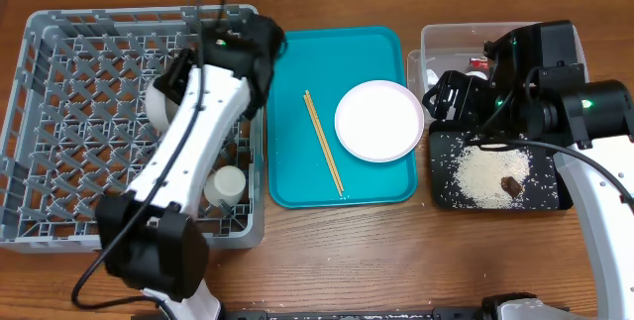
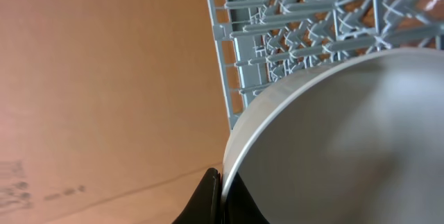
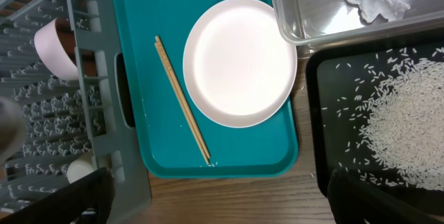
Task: Sort waste into correct bins and load items into the dishwasher
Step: 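Lift the small white bowl with the left gripper over the rack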
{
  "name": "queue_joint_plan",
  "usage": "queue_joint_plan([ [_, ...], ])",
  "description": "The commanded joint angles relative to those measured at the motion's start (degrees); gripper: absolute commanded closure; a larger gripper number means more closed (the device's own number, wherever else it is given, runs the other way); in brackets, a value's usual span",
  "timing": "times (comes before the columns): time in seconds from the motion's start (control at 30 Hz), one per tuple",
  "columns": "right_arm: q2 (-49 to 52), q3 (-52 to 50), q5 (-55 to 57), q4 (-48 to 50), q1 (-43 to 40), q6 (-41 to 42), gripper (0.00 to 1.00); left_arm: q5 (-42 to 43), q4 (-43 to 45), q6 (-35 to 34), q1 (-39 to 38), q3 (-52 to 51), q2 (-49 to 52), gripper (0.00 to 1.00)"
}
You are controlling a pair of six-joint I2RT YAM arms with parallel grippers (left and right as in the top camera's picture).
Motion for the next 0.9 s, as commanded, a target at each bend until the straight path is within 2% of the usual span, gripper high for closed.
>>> queue_joint_plan([
  [0.0, 0.09, 0.04, 0.59, 0.28, -0.13, -0.42, 0.0, -4.9, -0.13, -2.95, 0.02, -2.82, 1.03, 0.96],
  [0.37, 0.11, 0.04, 0.59, 0.28, -0.13, -0.42, 0.0, -5.92, 6.05, -3.52, -1.88, -11.08, 1.16, 0.96],
  [0.63, 0.09, 0.04, 0.57, 0.28, -0.13, -0.42, 0.0, -4.63, 11.04, -3.48, -4.52, -13.9, 1.62, 0.96],
  [0.87, 0.09, 0.04, 0.59, 0.28, -0.13, -0.42, 0.0, -3.17, 11.82, -3.45, -4.94, -15.3, 2.54, 0.96],
])
